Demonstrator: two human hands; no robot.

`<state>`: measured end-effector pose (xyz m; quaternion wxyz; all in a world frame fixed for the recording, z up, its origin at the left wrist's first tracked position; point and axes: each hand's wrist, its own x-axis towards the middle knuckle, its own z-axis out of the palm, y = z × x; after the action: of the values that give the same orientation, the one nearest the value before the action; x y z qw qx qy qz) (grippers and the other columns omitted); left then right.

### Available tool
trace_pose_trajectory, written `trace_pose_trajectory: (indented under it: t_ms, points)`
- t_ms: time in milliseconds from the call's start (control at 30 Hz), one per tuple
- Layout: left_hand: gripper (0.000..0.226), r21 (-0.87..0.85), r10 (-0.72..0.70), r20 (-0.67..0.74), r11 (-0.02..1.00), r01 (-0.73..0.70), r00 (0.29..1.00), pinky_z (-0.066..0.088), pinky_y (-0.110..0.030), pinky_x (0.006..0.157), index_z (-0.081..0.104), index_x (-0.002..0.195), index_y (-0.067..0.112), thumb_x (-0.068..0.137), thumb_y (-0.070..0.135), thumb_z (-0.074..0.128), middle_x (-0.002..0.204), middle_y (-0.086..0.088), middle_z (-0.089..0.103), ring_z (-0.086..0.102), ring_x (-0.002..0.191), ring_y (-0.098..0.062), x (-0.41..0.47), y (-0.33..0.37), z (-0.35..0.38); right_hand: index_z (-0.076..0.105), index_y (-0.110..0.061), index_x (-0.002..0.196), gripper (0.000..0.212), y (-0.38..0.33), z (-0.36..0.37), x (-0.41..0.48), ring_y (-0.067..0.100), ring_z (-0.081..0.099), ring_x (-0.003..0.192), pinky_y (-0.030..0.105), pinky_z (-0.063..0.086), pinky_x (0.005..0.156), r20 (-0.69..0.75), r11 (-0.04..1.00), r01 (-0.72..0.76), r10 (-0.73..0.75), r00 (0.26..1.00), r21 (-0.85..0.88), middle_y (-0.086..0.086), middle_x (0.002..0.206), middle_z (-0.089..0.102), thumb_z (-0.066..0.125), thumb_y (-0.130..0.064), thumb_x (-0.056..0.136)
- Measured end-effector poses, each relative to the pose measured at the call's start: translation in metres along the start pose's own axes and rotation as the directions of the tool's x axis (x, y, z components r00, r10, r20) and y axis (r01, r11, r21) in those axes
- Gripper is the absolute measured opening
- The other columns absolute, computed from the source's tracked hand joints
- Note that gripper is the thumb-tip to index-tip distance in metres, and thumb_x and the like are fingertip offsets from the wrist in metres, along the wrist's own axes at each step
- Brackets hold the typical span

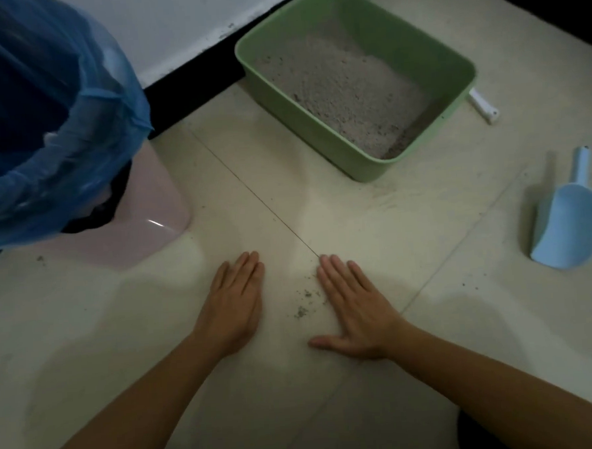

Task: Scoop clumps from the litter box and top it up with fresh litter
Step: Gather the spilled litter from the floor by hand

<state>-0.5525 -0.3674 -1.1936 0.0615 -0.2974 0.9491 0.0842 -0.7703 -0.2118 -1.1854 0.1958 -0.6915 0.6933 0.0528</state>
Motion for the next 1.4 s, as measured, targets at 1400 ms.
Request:
trace_pose_trajectory:
  t_ms: [1400]
  points:
    - [0.062, 0.031, 0.042, 0.050, 0.999, -0.043, 0.998, 0.016, -0.053, 0.117, 0.032, 0.150, 0.009, 0.094, 0.033, 0.026, 0.160, -0.015, 0.020, 0.016, 0.148, -0.028, -0.007, 0.011, 0.010, 0.001, -0.035, 0.157, 0.080, 0.034, -0.006, 0.011, 0.029, -0.018, 0.150, 0.050, 0.003, 0.123, -0.007, 0.944, 0.322, -0.324, 0.946, -0.077, 0.014, 0.163, -0.016, 0.026, -0.076, 0.093]
